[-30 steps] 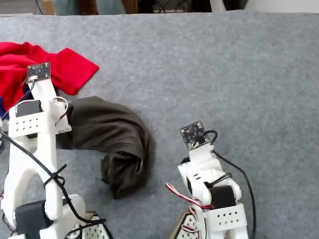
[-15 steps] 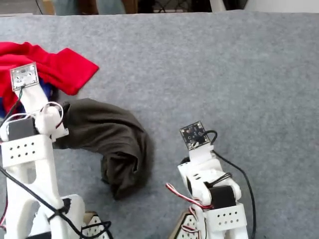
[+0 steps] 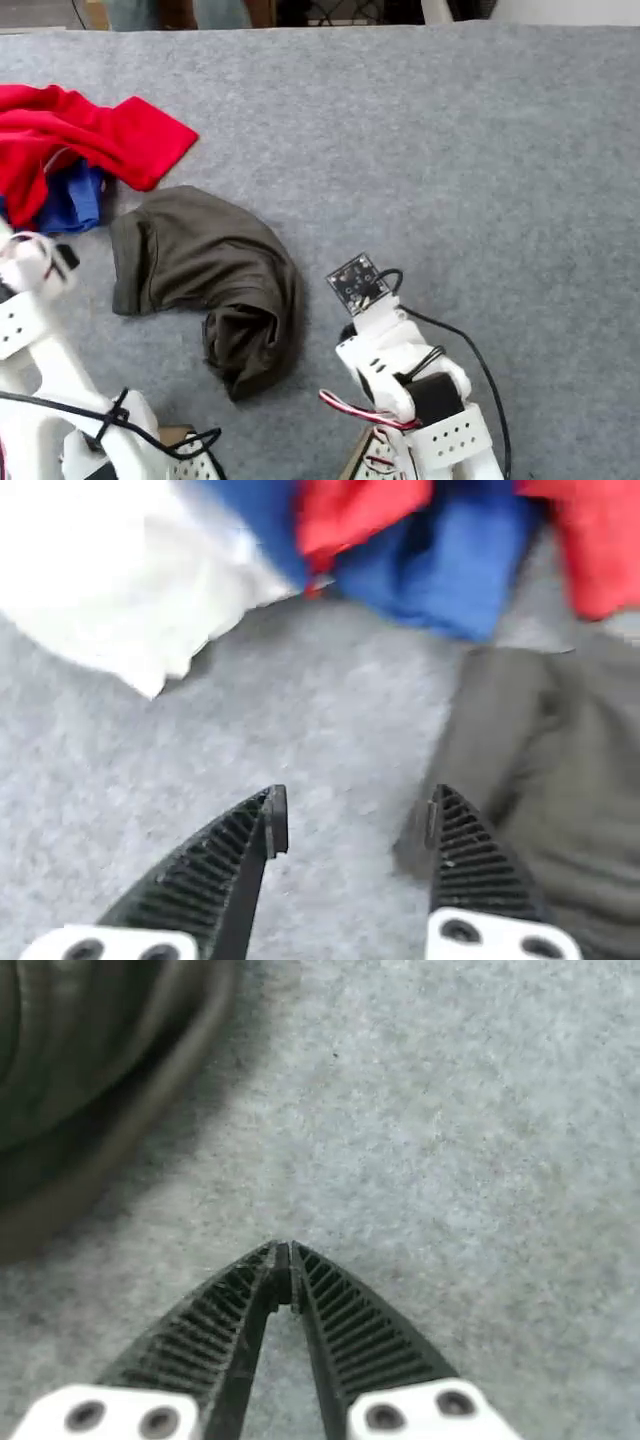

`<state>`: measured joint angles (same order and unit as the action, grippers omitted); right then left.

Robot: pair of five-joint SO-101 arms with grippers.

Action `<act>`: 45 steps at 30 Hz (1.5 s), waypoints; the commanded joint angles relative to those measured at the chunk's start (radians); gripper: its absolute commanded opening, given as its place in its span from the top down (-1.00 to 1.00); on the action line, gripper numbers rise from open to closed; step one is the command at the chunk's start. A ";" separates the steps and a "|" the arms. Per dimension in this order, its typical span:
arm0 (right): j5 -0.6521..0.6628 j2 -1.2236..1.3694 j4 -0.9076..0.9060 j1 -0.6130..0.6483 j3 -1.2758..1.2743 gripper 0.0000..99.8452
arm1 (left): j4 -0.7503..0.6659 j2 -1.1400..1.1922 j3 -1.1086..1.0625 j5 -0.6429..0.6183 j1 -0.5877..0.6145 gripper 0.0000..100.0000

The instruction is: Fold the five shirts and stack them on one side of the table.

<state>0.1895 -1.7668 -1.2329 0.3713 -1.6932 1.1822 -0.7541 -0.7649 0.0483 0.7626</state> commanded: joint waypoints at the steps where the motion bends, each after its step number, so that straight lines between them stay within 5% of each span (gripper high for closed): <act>1: -0.009 -0.007 0.005 0.028 0.002 0.97 | -0.046 -0.014 -0.051 0.051 0.038 0.52; 10: 0.020 -0.001 0.169 0.005 0.107 0.95 | -0.181 -0.014 -0.259 0.086 0.039 0.52; 15: 0.054 0.081 0.336 0.003 0.202 0.65 | -0.305 -0.014 -0.421 0.081 0.031 0.52; 22: 0.054 0.490 0.253 0.051 0.579 0.65 | -0.365 -0.025 -0.498 0.081 0.041 0.52; 29: -0.118 0.986 0.040 0.347 1.000 0.65 | -0.368 -0.025 -0.499 0.081 0.041 0.52; 37: -0.143 1.382 0.049 0.483 1.165 0.65 | -0.368 -0.025 -0.501 0.083 0.041 0.52; 45: -0.143 1.709 0.284 0.440 1.175 0.67 | -0.368 -0.025 -0.501 0.086 0.041 0.52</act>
<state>0.0545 -0.1281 -1.0165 0.8424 -0.5731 0.8247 -0.7603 -1.2697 0.1297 0.7979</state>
